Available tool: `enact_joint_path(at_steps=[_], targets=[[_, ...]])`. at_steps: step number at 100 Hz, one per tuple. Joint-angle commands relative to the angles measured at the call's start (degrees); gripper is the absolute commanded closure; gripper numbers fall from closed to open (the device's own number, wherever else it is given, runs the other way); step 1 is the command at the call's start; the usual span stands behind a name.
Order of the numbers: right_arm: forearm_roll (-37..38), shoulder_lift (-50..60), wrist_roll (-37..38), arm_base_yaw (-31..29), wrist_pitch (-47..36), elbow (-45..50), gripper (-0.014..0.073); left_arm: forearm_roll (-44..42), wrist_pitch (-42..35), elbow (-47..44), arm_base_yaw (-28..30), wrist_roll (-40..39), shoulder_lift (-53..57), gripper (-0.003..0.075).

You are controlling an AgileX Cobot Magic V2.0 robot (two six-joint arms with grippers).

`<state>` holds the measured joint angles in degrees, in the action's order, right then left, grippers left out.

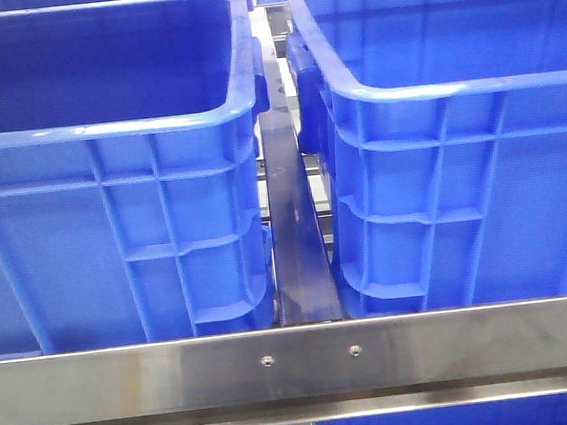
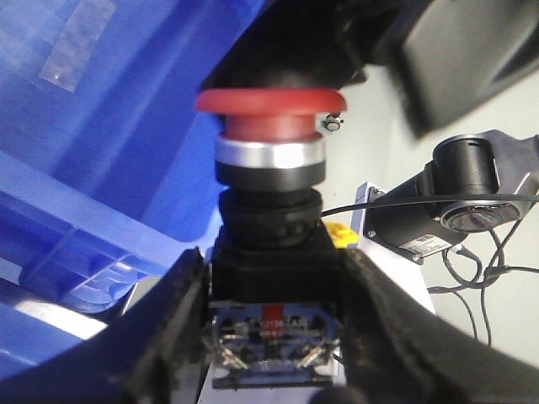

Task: Pick red and yellow buttons and place in box
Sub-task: 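Grasp the red button with the right gripper, open the left gripper, then move the red button into the empty bin and lower it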

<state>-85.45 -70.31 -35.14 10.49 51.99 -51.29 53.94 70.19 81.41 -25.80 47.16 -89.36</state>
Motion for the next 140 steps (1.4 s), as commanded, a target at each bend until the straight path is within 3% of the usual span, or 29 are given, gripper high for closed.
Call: enact_joint_path(at_steps=[1, 13, 32, 39, 49, 62, 69, 102, 115, 140], targets=[[-4.65, -0.10, -1.98, 1.71, -0.44, -1.88, 0.0036, 4.64, 0.83, 1.41, -0.48, 0.10, 2.49, 0.0608], [-4.89, -0.30, -4.30, 1.98, -1.06, -1.88, 0.0078, 4.64, 0.68, 1.41, -0.48, 0.10, 2.49, 0.0608], [-5.36, -0.30, -4.55, 1.98, -0.87, -1.88, 0.0348, 4.64, 0.68, 1.41, -0.48, 0.10, 2.49, 0.0607], [-5.48, -0.30, -4.55, 1.98, -0.87, -1.88, 0.0398, 4.64, 0.68, 1.41, -0.48, 0.21, 2.49, 0.0580], [-5.48, -0.30, -4.55, 1.98, -0.87, -1.88, 0.0402, 4.64, 0.82, 1.41, -0.48, 0.61, 2.49, 0.0478], [-5.48, -0.30, -4.55, 1.98, -1.04, -1.88, 0.0402, 4.64, 0.82, 1.41, -0.48, 0.61, 2.49, 0.0248], [-5.48, -0.24, -4.69, 1.92, -1.49, -1.88, 0.0402, 4.64, 0.82, 1.41, -0.48, 0.61, 2.49, 0.0188], [-1.17, -0.19, -11.54, -2.97, -7.65, -5.54, 0.0402, 4.64, 0.82, 1.41, -0.48, 0.61, 2.49, 0.0183], [4.44, -0.19, -12.67, -4.73, -16.56, -7.13, 0.0402, 4.64, 0.82, 1.41, -0.48, 0.61, 2.49, 0.0183], [5.93, -1.61, -28.12, -4.80, -36.12, -7.42, 0.0402, 4.64, 0.92, 1.41, -0.48, 0.61, 2.49, 0.0183]])
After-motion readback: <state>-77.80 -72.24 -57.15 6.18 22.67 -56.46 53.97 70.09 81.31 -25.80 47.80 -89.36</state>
